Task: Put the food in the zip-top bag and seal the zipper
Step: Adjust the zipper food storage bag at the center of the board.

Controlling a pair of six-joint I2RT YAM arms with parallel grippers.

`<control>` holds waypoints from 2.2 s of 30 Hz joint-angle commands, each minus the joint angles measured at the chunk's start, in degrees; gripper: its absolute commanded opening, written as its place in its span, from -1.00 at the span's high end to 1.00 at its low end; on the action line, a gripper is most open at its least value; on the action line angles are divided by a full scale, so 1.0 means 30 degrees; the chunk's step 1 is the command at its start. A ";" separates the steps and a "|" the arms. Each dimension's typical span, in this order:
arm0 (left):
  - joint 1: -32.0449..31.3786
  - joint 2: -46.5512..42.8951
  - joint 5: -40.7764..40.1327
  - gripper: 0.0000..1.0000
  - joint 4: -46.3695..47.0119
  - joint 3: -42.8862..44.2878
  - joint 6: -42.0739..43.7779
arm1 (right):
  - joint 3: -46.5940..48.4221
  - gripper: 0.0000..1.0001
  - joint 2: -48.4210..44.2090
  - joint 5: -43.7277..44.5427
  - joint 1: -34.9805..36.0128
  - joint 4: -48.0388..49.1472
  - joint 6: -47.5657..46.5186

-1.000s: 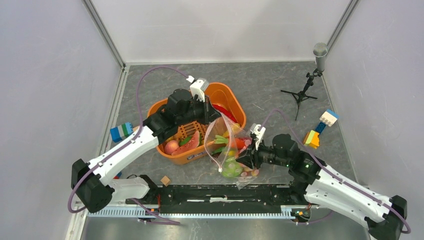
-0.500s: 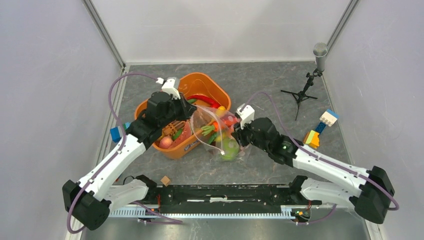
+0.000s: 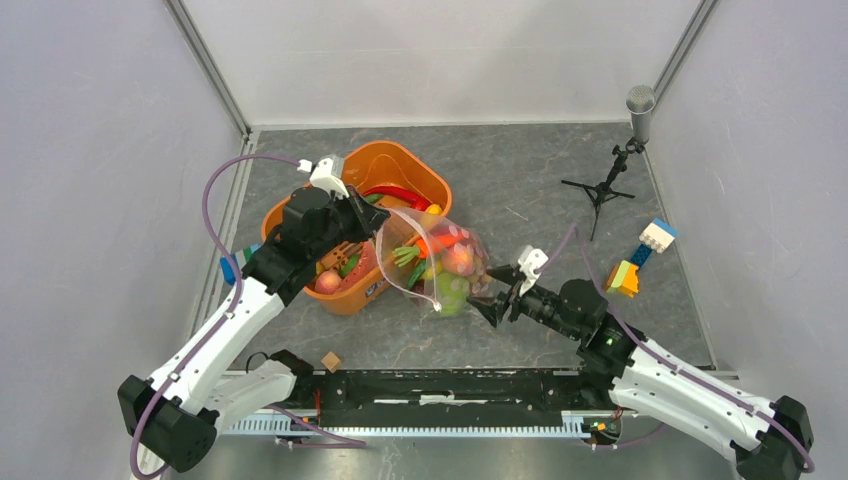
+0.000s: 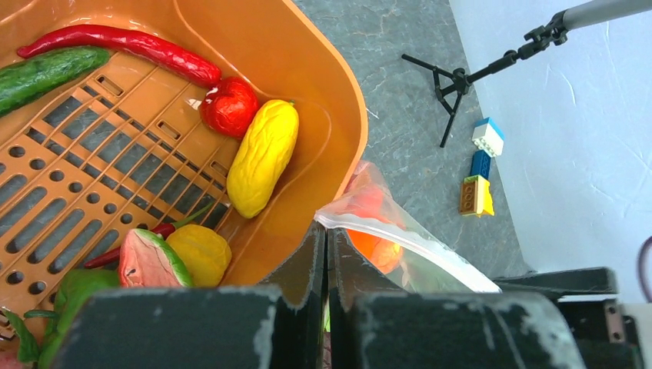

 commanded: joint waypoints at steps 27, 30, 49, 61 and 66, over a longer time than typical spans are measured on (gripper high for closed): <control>0.0105 0.0800 0.0487 0.96 0.1367 0.0704 -0.0998 | -0.3363 -0.48 1.0160 1.0555 1.0312 2.2292 -0.5793; 0.0095 0.0867 0.0549 0.95 0.1377 0.0733 -0.0977 | -0.3253 -0.41 1.1121 1.0702 1.0317 2.3835 -0.6042; 0.0110 0.0527 0.0257 0.96 0.1047 0.0821 -0.0897 | -0.1847 -0.05 1.5760 1.1200 1.0317 2.6140 -0.6610; 0.0106 0.0294 0.0258 0.96 0.0786 0.0894 -0.0816 | -0.1660 0.43 1.6640 1.1850 1.0318 2.7973 -0.7103; 0.0118 0.0076 0.0060 0.95 0.0750 0.0790 -0.0845 | -0.1777 0.83 1.6489 1.2007 1.0309 2.7813 -0.7016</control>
